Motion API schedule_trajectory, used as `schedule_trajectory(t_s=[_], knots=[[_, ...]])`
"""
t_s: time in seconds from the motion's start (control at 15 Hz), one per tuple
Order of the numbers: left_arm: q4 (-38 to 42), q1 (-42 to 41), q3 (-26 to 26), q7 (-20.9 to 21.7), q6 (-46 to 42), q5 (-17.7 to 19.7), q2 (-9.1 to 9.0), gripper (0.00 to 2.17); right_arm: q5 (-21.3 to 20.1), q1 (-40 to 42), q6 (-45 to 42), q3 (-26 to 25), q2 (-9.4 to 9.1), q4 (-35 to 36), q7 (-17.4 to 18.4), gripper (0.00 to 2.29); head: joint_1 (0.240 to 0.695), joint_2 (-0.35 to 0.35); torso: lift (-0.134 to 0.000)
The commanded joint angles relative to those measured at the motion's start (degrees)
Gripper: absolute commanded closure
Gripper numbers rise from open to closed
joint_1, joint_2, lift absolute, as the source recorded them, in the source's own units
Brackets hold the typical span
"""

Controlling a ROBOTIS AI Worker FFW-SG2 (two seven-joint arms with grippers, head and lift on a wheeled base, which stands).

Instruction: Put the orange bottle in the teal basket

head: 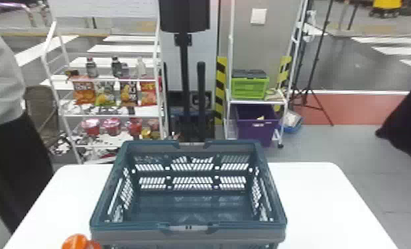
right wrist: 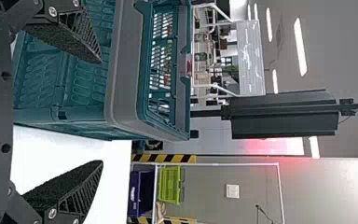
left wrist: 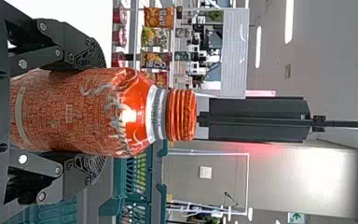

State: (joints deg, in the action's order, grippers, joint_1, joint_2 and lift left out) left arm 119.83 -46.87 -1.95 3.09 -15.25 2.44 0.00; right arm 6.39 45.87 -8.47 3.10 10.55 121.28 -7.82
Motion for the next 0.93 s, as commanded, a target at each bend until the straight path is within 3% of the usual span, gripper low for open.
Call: schedule_trajectory(t_s=[0.0,0.53,0.73,0.87], knots=[[3.75,-0.16,-0.33,0.25,3.44,-0.50,-0.15,0.61,0.02,-0.08,0.00,-0.02,0.00,-0.26,0.00,0.13,0.499,0.000,0.000],[17.02,5.38,-4.99,1.30,20.14,0.55,-0.15,0.61,0.02,-0.61,0.18,-0.11,-0.53,-1.75,0.00,0.13,0.499,0.000,0.000],[18.51,11.62,-5.08,2.09,28.75,1.26,2.90,0.61,-0.50,-0.26,0.18,-0.11,-0.88,-1.31,0.00,0.13,0.499,0.000,0.000],[18.43,16.37,-5.08,5.43,33.49,1.08,4.31,0.61,-0.85,0.18,0.18,-0.11,-1.14,-0.96,0.00,0.13,0.499,0.000,0.000]])
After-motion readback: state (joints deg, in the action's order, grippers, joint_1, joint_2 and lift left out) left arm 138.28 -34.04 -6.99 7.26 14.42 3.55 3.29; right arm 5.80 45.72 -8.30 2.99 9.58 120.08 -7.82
